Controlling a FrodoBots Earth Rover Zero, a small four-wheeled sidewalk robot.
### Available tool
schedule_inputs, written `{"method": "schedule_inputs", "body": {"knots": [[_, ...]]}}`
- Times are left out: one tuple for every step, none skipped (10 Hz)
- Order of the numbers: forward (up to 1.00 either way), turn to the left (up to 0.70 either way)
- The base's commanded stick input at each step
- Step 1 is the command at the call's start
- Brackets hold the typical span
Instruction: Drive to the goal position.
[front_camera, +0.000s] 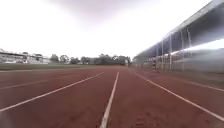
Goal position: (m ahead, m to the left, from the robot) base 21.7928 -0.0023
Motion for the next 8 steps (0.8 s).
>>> {"method": "schedule_inputs", "body": {"knots": [[0.45, 0.00], [0.45, 0.00], [0.45, 0.00], [0.45, 0.00], [0.45, 0.00], [0.45, 0.00], [0.45, 0.00], [0.45, 0.00]]}}
